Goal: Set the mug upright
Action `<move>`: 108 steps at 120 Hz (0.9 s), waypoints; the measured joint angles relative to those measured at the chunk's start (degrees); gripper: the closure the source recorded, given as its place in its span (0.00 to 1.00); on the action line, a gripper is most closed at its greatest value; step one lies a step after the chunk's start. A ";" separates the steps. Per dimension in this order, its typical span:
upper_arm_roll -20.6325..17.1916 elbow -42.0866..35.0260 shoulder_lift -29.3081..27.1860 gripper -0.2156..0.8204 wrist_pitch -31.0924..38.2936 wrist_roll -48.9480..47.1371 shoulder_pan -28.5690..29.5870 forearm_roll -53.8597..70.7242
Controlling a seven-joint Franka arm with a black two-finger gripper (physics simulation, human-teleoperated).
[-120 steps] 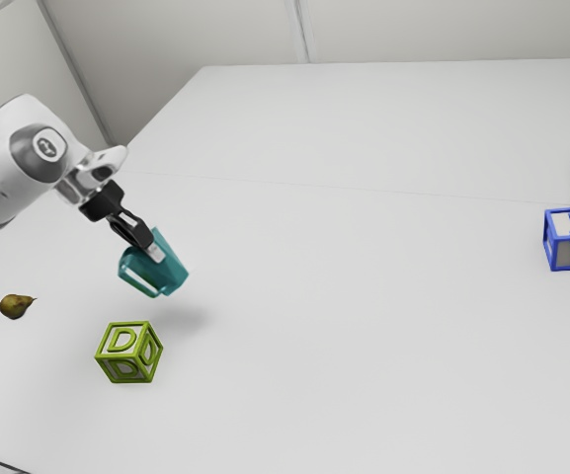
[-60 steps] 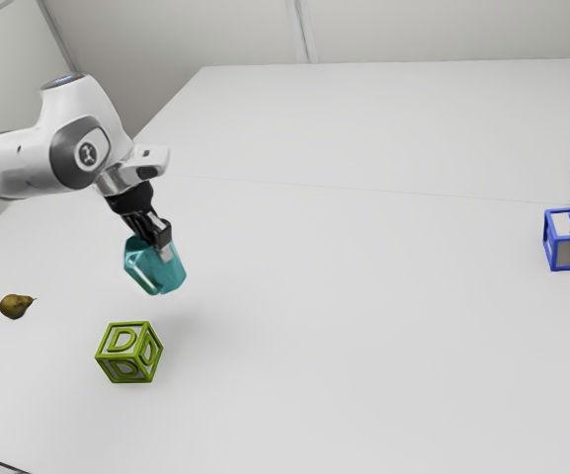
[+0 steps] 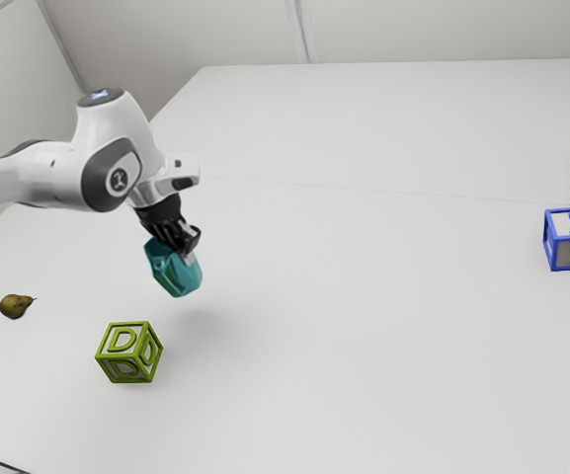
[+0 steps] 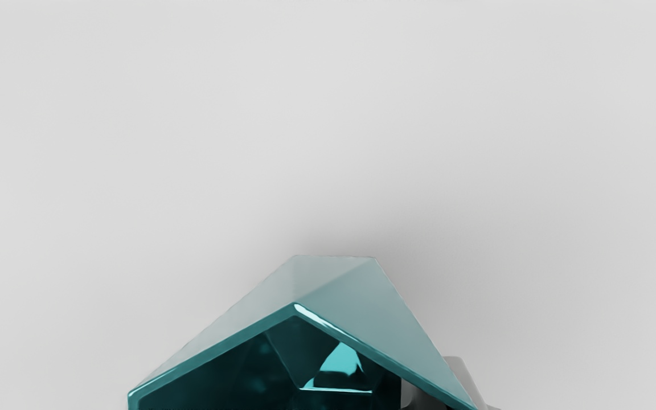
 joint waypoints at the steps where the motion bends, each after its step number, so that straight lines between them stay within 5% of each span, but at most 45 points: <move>1: -0.04 -0.02 0.10 0.97 0.16 -0.19 -0.01 0.05; 108: -0.25 -0.13 7.39 0.97 4.11 -10.91 -1.59 0.89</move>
